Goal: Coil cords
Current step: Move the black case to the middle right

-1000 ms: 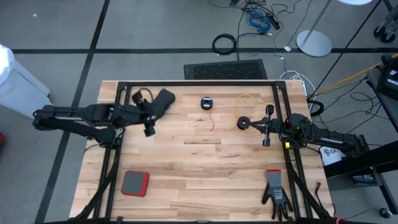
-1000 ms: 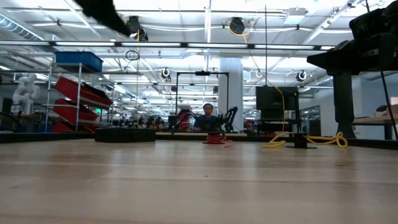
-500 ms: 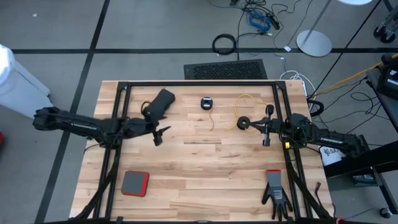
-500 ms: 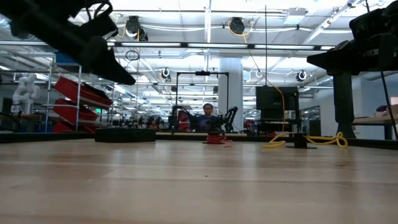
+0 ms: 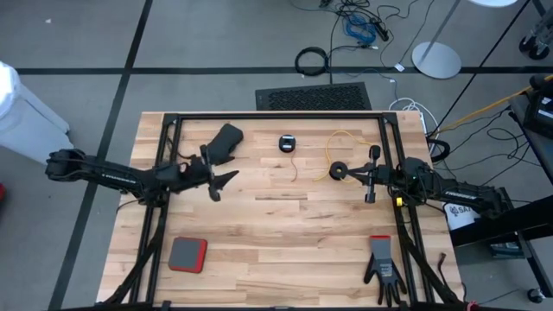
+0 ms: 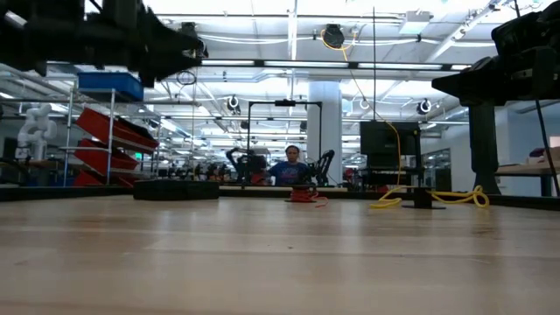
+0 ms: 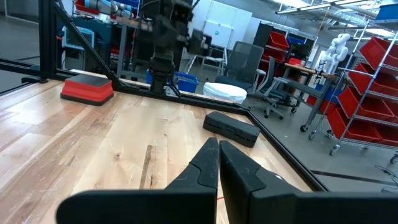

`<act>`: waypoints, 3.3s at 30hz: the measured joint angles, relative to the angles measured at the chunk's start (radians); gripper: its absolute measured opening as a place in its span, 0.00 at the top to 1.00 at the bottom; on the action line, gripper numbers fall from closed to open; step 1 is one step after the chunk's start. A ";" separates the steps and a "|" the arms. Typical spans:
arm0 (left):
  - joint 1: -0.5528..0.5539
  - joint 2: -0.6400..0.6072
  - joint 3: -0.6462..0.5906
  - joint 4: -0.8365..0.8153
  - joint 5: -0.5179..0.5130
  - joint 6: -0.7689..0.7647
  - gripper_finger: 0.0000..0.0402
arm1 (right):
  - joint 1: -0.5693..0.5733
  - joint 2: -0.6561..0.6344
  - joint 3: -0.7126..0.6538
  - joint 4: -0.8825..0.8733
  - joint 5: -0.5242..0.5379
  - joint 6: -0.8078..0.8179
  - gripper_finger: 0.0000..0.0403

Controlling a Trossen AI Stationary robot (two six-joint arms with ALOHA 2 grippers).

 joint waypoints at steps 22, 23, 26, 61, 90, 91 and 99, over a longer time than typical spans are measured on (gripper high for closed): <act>-0.003 0.000 0.145 0.094 0.153 0.070 0.39 | 0.003 0.003 0.000 0.576 0.009 0.665 1.00; -0.003 0.000 0.152 0.089 0.154 0.071 0.39 | 0.002 0.004 0.000 0.605 -0.006 0.681 1.00; -0.003 0.000 0.172 0.046 0.159 0.077 0.39 | 0.002 0.004 0.012 0.657 -0.061 0.691 1.00; -0.001 0.000 0.188 -0.267 0.081 0.095 0.39 | 0.005 0.712 0.513 0.170 -0.106 0.279 0.97; -0.001 0.202 0.186 -0.405 -0.021 0.071 0.39 | 0.050 1.160 0.531 -0.405 0.412 0.089 0.64; -0.001 0.219 0.186 -0.397 -0.021 0.071 0.39 | 0.052 1.175 0.531 -0.404 0.411 0.092 0.64; -0.001 0.277 0.186 -0.378 -0.147 0.078 0.39 | 0.085 1.262 0.531 -0.348 0.412 0.120 0.64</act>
